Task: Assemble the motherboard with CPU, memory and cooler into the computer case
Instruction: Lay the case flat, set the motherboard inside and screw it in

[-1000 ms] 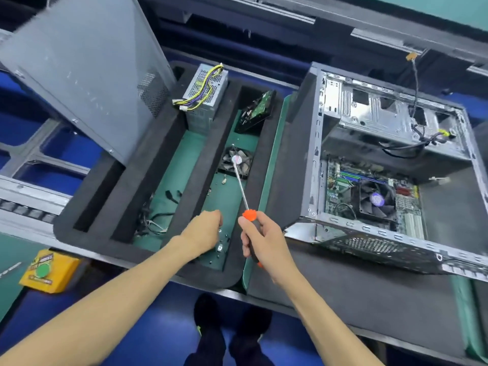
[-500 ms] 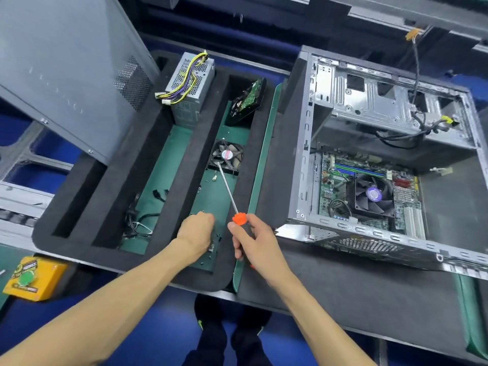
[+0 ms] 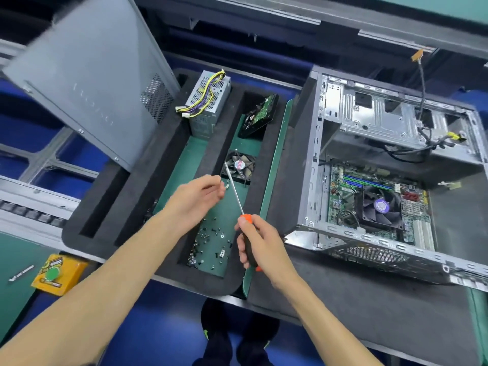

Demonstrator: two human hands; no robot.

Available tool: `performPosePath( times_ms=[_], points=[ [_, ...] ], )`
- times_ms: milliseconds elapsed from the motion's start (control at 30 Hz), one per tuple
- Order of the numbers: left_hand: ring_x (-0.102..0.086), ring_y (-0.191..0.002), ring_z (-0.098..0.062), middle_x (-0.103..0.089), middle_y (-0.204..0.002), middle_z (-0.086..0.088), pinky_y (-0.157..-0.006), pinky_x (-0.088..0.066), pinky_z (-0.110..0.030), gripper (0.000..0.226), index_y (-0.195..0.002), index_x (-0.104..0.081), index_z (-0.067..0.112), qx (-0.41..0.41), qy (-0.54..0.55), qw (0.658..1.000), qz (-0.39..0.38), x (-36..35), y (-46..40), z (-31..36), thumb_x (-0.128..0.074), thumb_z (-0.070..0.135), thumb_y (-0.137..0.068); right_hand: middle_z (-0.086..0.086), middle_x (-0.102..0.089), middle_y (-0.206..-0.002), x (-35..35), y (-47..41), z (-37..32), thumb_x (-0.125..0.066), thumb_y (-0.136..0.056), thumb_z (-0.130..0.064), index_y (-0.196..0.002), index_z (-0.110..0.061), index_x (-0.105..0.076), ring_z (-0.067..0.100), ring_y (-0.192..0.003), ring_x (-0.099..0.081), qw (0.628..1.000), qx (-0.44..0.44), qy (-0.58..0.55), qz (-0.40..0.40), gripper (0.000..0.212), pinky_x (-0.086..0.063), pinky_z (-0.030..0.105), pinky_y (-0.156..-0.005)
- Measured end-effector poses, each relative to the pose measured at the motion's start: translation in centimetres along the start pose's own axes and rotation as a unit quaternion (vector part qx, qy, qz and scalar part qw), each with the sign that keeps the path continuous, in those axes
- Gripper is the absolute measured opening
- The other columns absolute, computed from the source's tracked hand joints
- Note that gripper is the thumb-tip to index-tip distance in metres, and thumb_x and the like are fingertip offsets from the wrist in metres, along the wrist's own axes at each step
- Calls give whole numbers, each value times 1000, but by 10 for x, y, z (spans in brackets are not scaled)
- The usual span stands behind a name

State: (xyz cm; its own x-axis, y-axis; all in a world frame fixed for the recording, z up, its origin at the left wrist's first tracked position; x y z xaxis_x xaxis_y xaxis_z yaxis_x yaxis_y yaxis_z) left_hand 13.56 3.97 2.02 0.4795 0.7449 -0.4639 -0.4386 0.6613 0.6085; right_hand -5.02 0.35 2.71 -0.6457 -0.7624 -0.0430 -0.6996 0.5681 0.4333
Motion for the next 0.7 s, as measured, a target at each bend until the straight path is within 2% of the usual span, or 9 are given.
performPosePath(
  times_ms=[67,133,267,433,533,700],
  points=[
    [-65,-69,-13,-68,-81,-8,-65,-55,-19,2,-93,-65,2,0,97,995,-32,-5,7,16,-65,4,-91,1,-54,-62,-1,6,-6,-52,-104,-37,-84,-21,-61,17,-46,-48,1000,1,4,0,27,-39,22,-41],
    [-63,-73,-13,-67,-89,-8,-67,-54,-19,6,-95,-67,4,6,130,990,-61,-9,14,26,-67,6,-90,1,-53,-61,0,11,-11,-51,-105,-37,-86,-19,-60,15,-44,-47,1000,1,11,2,28,-35,19,-39],
    [-60,-72,-14,-67,-90,-7,-66,-53,-21,9,-96,-67,5,14,109,988,-106,-23,28,35,-69,10,-89,1,-52,-61,-2,19,-20,-50,-105,-36,-88,-16,-60,15,-44,-45,1000,13,6,5,28,-36,21,-40],
    [-58,-70,-13,-65,-90,-6,-64,-51,-21,12,-102,-65,4,9,76,989,-125,-35,35,41,-68,10,-92,1,-52,-62,-3,22,-29,-50,-105,-39,-84,-21,-60,15,-44,-46,1000,22,13,9,29,-35,19,-39],
    [-57,-69,-13,-65,-89,-6,-63,-51,-21,7,-94,-72,5,1,56,989,-134,-38,38,46,-68,10,-91,0,-52,-62,-2,23,-32,-50,-103,-42,-84,-23,-61,14,-44,-46,999,27,18,11,29,-35,18,-39],
    [-55,-66,-12,-62,-84,-5,-63,-52,-20,14,-83,-75,7,-6,49,988,-146,-46,44,53,-66,10,-93,-1,-53,-62,-4,26,-36,-52,-94,-53,-84,-25,-61,14,-45,-46,999,40,12,14,31,-36,21,-40]
  ],
)
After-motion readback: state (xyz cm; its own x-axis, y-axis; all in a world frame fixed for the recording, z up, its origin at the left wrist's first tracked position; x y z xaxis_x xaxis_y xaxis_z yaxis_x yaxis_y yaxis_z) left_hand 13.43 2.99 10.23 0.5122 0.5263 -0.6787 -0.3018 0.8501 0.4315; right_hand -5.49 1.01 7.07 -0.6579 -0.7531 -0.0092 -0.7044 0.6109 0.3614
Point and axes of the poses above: each hand's wrist, its own y-axis away from the middle knuckle, its own x-axis out of the back of the hand, z = x × y, the point moved 2 cm from there along -y, towards the middle knuckle
